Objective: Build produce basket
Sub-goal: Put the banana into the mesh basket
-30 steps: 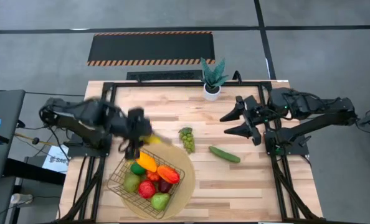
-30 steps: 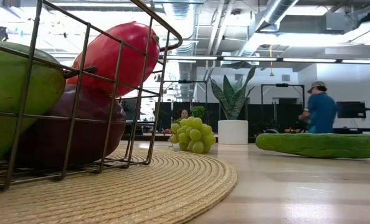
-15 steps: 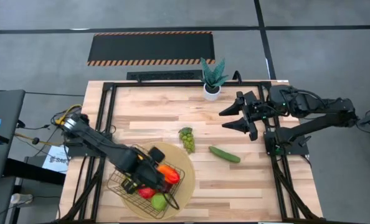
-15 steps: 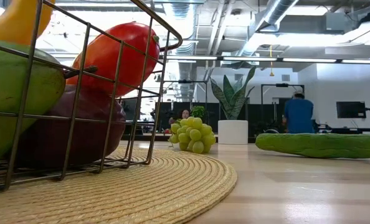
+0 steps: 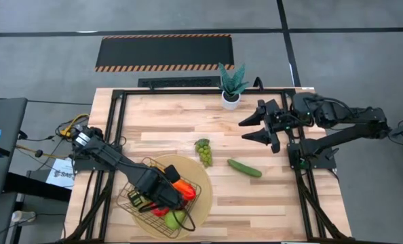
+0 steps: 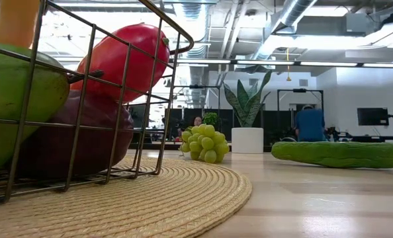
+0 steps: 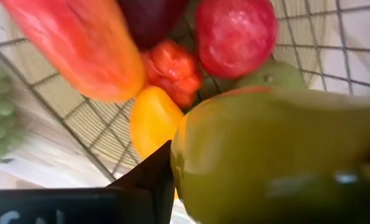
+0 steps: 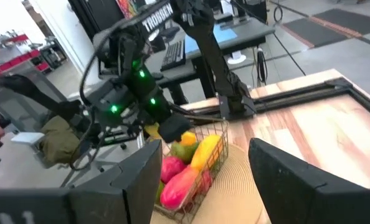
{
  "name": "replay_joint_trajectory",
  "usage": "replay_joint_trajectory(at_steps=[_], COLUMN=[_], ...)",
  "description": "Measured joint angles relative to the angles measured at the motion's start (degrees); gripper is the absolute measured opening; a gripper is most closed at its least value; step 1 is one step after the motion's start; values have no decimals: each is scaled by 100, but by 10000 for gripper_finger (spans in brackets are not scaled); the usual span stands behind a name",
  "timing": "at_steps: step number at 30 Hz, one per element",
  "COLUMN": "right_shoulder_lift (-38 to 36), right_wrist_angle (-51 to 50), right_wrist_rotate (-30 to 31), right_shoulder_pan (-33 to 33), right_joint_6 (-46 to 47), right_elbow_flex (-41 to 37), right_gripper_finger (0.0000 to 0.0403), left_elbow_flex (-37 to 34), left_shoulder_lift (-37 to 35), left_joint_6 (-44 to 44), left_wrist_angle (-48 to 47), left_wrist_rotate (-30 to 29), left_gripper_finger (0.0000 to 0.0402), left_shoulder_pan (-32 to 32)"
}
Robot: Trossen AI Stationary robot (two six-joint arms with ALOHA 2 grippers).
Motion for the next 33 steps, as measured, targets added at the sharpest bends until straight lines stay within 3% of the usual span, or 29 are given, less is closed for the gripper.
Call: replay_joint_trajectory(at_steps=[5,11,17,23,28,33], right_shoulder_lift=[4,3,4,4,4,4], right_wrist_angle=[-246,-346,-464,-940,-1353,-1393], right_wrist_rotate=[-1,-3,-7,-16,-45,-81], right_shoulder_pan=[0,0,0,0,39,104], right_joint_6=[2,1,2,61,145,23], right_elbow_flex=[0,0,0,0,0,0], right_gripper_finger=[260,260,260,260,260,260], left_elbow_flex=[0,-20,-563,-743,-589,-394], left_shoulder_lift=[0,186,210,210,210,208], left_joint_6=[250,443,379,358,344,182], left_wrist_angle=[40,93,117,237,505,594], left_wrist_rotate=[11,47,49,-459,-415,-103], left_gripper_finger=[122,136,141,142,144,182], left_shoulder_pan=[-2,55,50,37,57,57])
